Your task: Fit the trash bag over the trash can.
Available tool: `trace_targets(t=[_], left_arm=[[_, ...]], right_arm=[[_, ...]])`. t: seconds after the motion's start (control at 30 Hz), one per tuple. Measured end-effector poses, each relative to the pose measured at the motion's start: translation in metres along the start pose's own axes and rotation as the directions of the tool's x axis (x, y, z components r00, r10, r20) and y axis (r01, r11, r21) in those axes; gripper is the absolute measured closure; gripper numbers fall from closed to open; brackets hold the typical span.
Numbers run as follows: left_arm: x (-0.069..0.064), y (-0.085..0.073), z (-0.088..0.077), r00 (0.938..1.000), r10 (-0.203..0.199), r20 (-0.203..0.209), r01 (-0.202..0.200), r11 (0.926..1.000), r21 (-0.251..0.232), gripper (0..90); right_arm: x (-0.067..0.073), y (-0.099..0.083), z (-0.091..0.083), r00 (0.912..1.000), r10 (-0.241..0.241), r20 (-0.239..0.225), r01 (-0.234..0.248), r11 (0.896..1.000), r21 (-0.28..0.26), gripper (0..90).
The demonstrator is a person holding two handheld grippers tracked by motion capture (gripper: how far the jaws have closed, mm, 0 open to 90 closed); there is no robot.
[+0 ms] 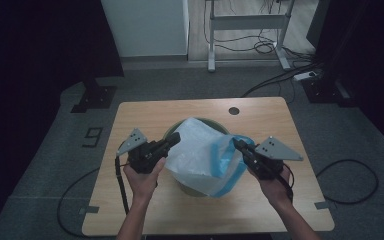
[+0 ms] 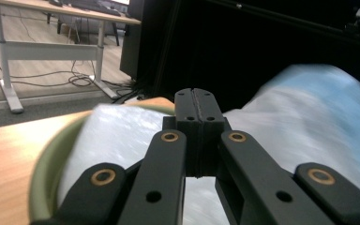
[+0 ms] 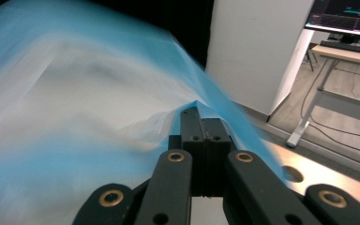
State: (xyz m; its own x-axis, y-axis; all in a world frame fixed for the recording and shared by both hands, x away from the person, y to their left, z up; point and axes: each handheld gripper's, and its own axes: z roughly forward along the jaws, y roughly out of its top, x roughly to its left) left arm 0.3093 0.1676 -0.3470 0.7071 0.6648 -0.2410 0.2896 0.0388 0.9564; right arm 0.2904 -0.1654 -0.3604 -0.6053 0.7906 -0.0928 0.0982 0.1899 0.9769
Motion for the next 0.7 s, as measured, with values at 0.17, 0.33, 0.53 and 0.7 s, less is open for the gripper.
trace_targets(t=[0.17, 0.33, 0.53, 0.7], left_arm=[[0.013, 0.017, 0.002, 0.9998, -0.007, -0.019, 0.006, 0.9997, -0.023, 89.9], [0.008, 0.022, 0.006, 0.9996, 0.008, 0.028, -0.008, 0.9999, 0.011, 89.8], [-0.016, 0.010, 0.014, 0.9908, 0.040, 0.129, -0.054, 0.9934, 0.101, 76.8], [-0.038, -0.001, 0.009, 0.9881, 0.053, 0.144, -0.073, 0.9887, 0.131, 54.5]], right_arm=[[-0.014, 0.018, 0.011, 0.9996, -0.009, 0.026, 0.009, 1.000, -0.014, 89.2], [-0.019, 0.036, 0.019, 0.9998, -0.004, 0.018, 0.005, 1.000, -0.031, 89.3], [-0.005, 0.037, 0.019, 0.9995, -0.025, -0.019, 0.024, 0.999, -0.043, 89.3], [0.005, 0.035, 0.016, 0.9988, -0.036, -0.034, 0.034, 0.999, -0.041, 89.3]])
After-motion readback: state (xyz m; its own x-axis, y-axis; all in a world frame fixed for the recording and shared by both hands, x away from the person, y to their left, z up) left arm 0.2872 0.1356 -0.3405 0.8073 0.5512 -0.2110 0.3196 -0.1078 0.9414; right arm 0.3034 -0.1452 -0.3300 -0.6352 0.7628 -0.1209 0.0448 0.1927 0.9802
